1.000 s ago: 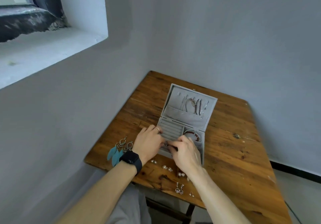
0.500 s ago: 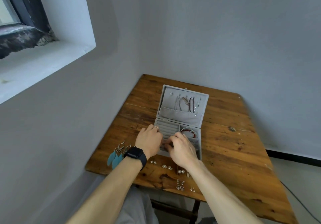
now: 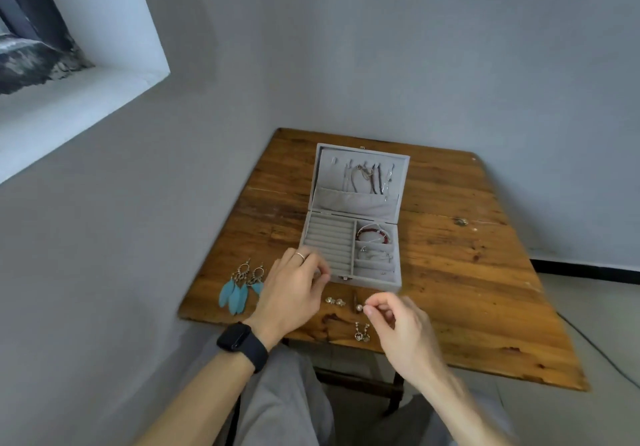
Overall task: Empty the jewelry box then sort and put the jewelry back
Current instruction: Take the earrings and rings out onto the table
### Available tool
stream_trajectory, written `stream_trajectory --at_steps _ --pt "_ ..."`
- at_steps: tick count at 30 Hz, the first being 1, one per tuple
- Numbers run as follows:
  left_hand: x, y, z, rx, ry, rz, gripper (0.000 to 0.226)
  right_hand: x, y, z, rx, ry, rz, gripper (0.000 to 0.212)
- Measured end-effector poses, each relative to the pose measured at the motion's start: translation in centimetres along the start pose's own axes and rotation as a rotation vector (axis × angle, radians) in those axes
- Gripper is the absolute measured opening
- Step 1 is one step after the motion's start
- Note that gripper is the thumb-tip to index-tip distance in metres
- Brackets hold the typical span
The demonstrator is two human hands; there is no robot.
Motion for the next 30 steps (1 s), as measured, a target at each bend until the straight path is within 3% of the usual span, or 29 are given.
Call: stream_trajectory --at_steps 6,16,30 --pt "-2.7 5.3 0.4 0.045 0.014 -0.083 0.008 -1.8 1.6 -1.5 0.196 0.195 0.000 0.009" --pt "-3.5 6.6 -0.9 0.250 0.087 -0.173 0.012 -4.5 0.9 -1.9 0.137 0.382 -0.041 0.011" --pt "-3.3 6.8 -1.0 0.241 0.085 -0.236 0.022 -3.6 1.6 -1.1 0.062 0.384 -0.008 0.018"
Point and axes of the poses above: each hand's wrist, its own y-axis away from the middle knuckle, its own x-axis out of the back of the hand, z = x × y, the point moved 6 cm from there along -y, towards the middle knuckle, and after that the axes turned 8 degrees about -y, right-handed, at the moved point
